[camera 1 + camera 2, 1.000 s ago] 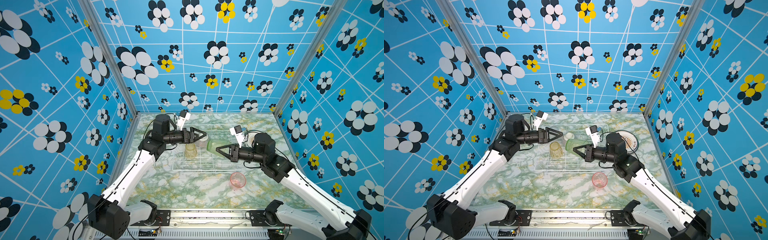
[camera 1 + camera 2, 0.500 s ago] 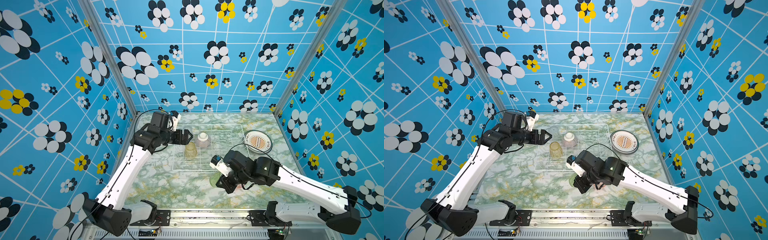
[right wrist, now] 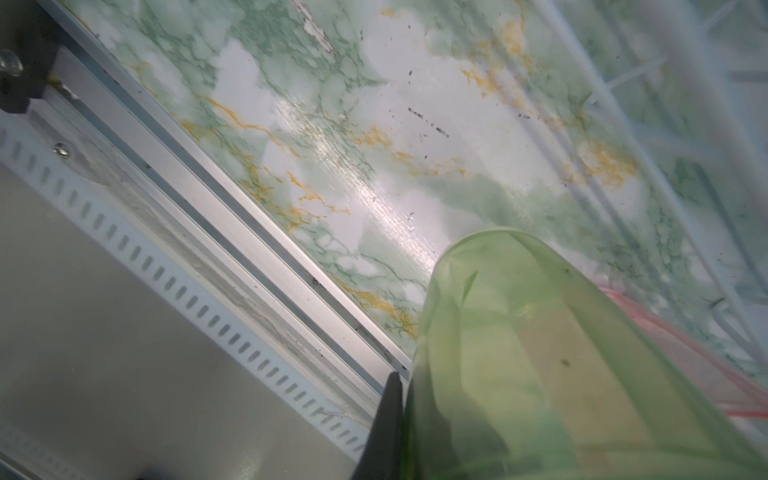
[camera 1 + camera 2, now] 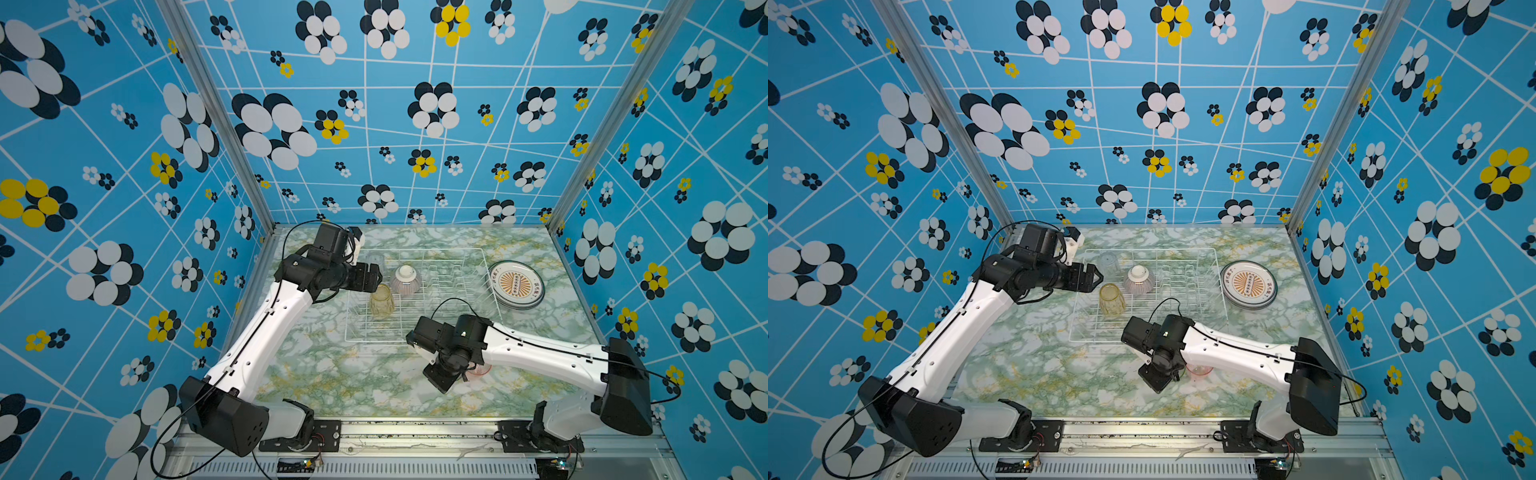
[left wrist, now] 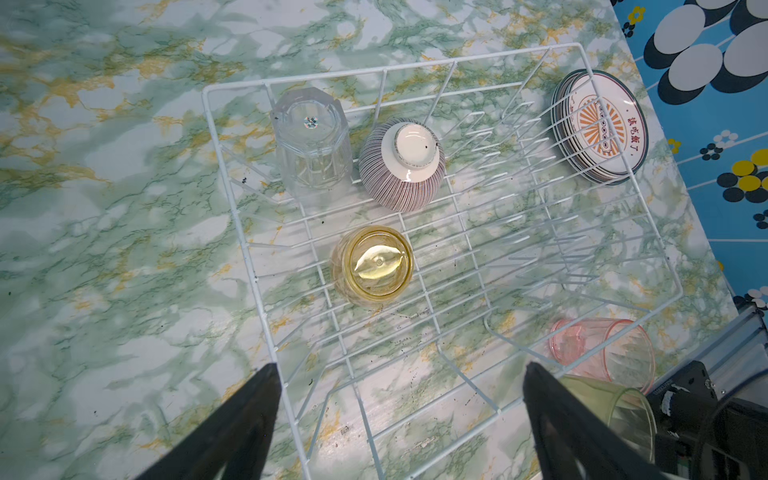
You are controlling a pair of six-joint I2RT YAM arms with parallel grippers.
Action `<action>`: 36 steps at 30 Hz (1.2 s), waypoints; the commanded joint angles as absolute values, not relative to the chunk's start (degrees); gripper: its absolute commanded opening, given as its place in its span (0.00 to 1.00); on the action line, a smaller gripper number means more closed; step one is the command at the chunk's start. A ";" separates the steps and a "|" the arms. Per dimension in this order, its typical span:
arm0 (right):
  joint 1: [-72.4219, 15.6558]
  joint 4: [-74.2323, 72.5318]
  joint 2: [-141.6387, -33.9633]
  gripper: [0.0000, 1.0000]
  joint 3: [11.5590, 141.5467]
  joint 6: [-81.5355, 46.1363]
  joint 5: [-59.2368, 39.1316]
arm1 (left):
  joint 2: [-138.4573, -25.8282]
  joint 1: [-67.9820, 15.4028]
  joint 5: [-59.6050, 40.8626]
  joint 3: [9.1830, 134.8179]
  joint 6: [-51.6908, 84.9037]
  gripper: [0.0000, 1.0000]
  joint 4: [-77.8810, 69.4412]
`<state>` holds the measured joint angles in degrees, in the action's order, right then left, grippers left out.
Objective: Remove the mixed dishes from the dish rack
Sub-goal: 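Open the left gripper and draw back while the right gripper carries the glass, then set the green glass on the table while the left gripper nears the amber glass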
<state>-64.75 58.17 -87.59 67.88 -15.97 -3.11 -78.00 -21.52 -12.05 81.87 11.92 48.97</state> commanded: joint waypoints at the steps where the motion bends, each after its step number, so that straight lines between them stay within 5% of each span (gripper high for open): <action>1: -64.90 59.62 -90.06 0.00 70.54 -13.96 -0.19 | -78.69 -22.05 -11.24 81.83 10.79 0.93 49.79; 22: -62.17 56.89 -97.63 0.00 71.37 -10.28 0.09 | -81.04 -23.45 -7.74 82.27 9.06 0.96 53.59; 36: -61.95 57.57 -94.58 0.38 72.98 -10.20 1.67 | -82.98 -26.32 -4.31 82.42 7.19 0.96 55.75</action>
